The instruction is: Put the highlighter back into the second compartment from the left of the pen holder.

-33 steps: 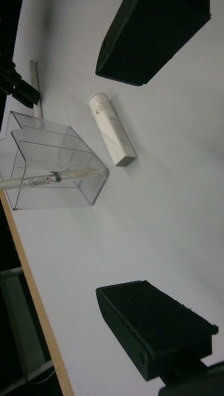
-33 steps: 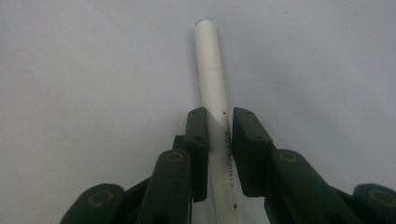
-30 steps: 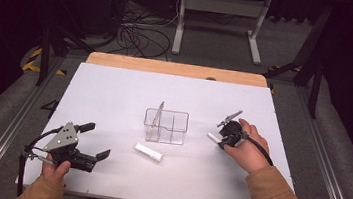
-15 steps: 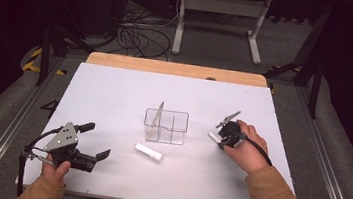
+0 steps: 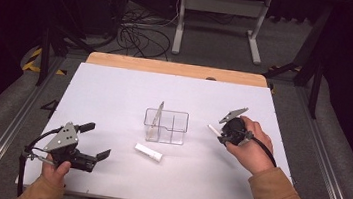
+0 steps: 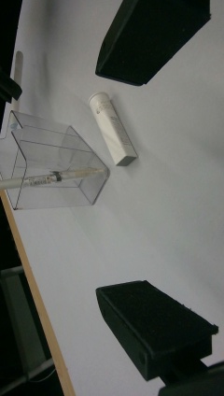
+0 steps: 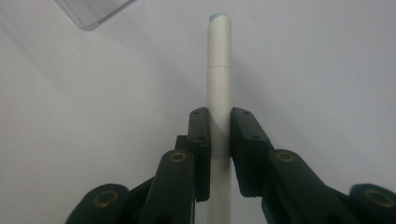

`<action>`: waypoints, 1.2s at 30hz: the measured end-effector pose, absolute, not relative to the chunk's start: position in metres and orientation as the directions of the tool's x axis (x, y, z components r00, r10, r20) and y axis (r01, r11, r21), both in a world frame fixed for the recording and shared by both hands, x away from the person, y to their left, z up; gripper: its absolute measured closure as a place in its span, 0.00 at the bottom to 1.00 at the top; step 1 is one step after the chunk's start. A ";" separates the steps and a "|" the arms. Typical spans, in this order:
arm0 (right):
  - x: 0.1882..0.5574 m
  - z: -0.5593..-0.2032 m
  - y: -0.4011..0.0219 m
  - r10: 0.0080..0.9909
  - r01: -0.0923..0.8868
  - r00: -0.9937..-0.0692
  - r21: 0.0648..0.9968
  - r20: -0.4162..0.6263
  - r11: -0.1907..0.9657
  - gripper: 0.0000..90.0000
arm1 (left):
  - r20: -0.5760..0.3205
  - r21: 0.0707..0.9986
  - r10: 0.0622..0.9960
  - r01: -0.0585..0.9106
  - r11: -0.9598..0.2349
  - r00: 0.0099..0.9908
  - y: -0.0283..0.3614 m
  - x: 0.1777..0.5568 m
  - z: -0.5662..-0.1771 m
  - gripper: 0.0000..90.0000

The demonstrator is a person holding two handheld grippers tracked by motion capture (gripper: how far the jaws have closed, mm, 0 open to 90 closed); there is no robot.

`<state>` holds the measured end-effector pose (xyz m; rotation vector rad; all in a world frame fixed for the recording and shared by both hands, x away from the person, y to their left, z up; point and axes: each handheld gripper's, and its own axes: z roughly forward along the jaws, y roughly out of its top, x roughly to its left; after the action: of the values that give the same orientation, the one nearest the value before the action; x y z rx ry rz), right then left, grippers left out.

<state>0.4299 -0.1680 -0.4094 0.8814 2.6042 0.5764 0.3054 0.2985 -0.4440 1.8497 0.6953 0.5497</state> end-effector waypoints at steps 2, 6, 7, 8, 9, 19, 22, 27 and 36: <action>0.429 -0.407 -0.169 0.636 0.496 -0.751 0.487 -0.174 0.719 0.88 | 0.054 0.933 0.684 0.208 -0.294 0.727 0.299 0.306 -0.444 0.01; 0.427 -0.400 -0.170 0.640 0.484 -0.750 0.520 -0.167 0.703 0.88 | 0.052 0.933 0.683 0.209 -0.293 0.728 0.298 0.306 -0.444 0.01; 0.426 -0.398 -0.169 0.640 0.481 -0.750 0.528 -0.166 0.701 0.88 | 0.052 0.933 0.683 0.208 -0.293 0.729 0.298 0.306 -0.444 0.01; 0.426 -0.397 -0.169 0.642 0.479 -0.749 0.535 -0.164 0.696 0.88 | 0.052 0.933 0.683 0.208 -0.293 0.729 0.298 0.306 -0.444 0.01; 0.425 -0.395 -0.169 0.646 0.482 -0.747 0.541 -0.157 0.689 0.88 | 0.054 0.933 0.685 0.208 -0.294 0.727 0.298 0.306 -0.444 0.01; 0.420 -0.384 -0.168 0.640 0.437 -0.751 0.604 -0.164 0.667 0.88 | 0.055 0.933 0.684 0.207 -0.295 0.727 0.298 0.306 -0.444 0.01; 0.420 -0.381 -0.168 0.636 0.424 -0.753 0.614 -0.170 0.666 0.88 | 0.053 0.933 0.685 0.208 -0.293 0.727 0.298 0.305 -0.444 0.01; 0.418 -0.376 -0.168 0.639 0.414 -0.753 0.641 -0.157 0.646 0.88 | 0.053 0.933 0.683 0.207 -0.294 0.729 0.298 0.306 -0.444 0.01; 0.415 -0.366 -0.163 0.635 0.359 -0.763 0.735 -0.124 0.575 0.88 | 0.060 0.933 0.684 0.204 -0.298 0.727 0.298 0.305 -0.445 0.01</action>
<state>0.4153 -0.1626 -0.3657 0.8049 2.4341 1.0140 0.3055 0.2976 -0.4445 1.8515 0.6900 0.5559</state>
